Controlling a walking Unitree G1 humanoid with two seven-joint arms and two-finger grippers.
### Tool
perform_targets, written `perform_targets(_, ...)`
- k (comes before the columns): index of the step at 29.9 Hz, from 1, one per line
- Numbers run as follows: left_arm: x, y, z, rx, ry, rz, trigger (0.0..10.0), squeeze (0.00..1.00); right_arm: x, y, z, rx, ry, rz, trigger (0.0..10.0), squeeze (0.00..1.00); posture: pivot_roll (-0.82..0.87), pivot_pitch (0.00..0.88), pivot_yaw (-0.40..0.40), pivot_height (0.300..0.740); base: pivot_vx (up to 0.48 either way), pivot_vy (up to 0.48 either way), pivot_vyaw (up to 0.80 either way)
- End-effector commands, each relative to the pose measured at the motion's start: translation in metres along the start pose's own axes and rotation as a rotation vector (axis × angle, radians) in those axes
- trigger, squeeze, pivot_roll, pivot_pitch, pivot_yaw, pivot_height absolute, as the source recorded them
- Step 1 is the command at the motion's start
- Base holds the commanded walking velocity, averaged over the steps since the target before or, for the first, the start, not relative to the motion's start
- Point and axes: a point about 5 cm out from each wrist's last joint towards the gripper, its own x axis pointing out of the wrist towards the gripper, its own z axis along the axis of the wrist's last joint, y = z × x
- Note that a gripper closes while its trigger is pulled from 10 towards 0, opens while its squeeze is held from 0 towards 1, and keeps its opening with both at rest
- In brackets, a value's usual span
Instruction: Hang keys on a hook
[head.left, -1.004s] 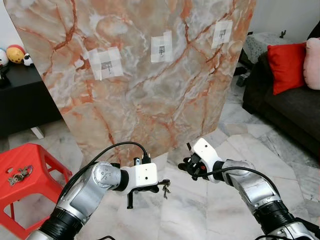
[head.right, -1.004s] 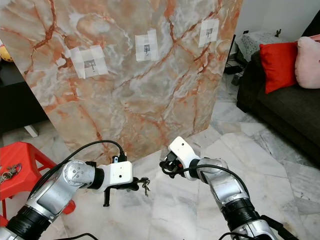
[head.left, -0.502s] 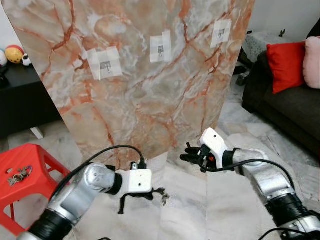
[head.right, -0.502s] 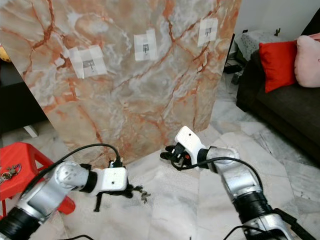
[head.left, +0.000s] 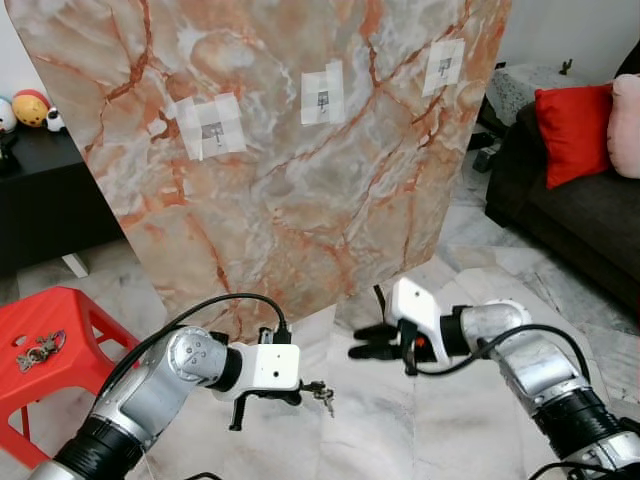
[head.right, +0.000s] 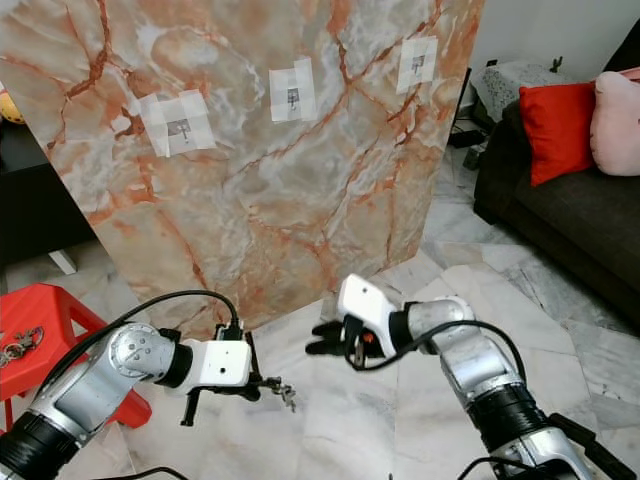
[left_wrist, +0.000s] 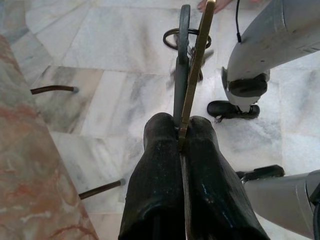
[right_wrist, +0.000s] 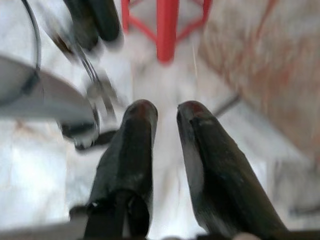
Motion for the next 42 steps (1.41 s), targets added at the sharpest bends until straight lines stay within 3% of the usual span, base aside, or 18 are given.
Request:
perform_targets(1, 0.001, 0.003, 0.006, 0.034, -0.015, -0.014, 10.0, 0.0, -0.001, -0.005, -0.003, -0.023, 0.053, -0.028, 10.0, 0.0, 0.02, 0.052, -0.031, 0.74, 0.0, 0.0, 0.0)
perform_targets(19, 0.002, 0.005, 0.009, 0.032, -0.032, -0.018, 10.0, 0.0, 0.007, -0.008, -0.011, -0.001, 0.049, -0.083, 10.0, 0.0, 0.02, 0.066, -0.018, 0.74, 0.0, 0.0, 0.0)
perform_targets(25, 0.002, 0.006, 0.007, 0.008, -0.033, -0.01, 10.0, 0.0, 0.0, -0.017, 0.01, 0.03, -0.121, -0.14, 10.0, 0.0, 0.02, 0.064, -0.018, 0.74, 0.0, 0.0, 0.0)
perform_targets(30, 0.003, 0.006, 0.007, -0.005, -0.039, -0.018, 10.0, 0.0, -0.007, -0.013, 0.037, 0.015, -0.31, -0.06, 10.0, 0.0, 0.02, 0.061, -0.017, 0.74, 0.0, 0.0, 0.0)
perform_targets(34, 0.005, 0.007, 0.007, -0.01, -0.046, -0.016, 10.0, 0.0, -0.009, -0.009, 0.05, -0.001, -0.374, -0.006, 10.0, 0.0, 0.02, 0.061, -0.017, 0.74, 0.0, 0.0, 0.0)
perform_targets(36, 0.005, 0.007, 0.008, -0.013, -0.049, -0.017, 10.0, 0.0, -0.008, -0.005, 0.05, -0.017, -0.354, 0.039, 10.0, 0.0, 0.02, 0.061, -0.017, 0.74, 0.0, 0.0, 0.0)
perform_targets(37, 0.005, 0.007, 0.008, -0.014, -0.05, -0.018, 10.0, 0.0, -0.006, -0.003, 0.046, -0.028, -0.325, 0.057, 10.0, 0.78, 0.02, 0.056, -0.019, 0.74, 0.0, 0.0, 0.0)
perform_targets(38, 0.006, 0.007, 0.008, -0.016, -0.051, -0.019, 10.0, 0.0, -0.005, -0.001, 0.043, -0.035, -0.297, 0.073, 10.0, 1.0, 0.02, 0.055, -0.019, 0.74, 0.0, 0.0, 0.0)
perform_targets(42, 0.006, 0.007, 0.007, -0.02, -0.054, -0.02, 10.0, 0.0, -0.003, 0.0, 0.032, -0.043, -0.213, 0.077, 10.0, 1.0, 0.02, 0.054, -0.02, 0.74, 0.0, 0.0, 0.0)
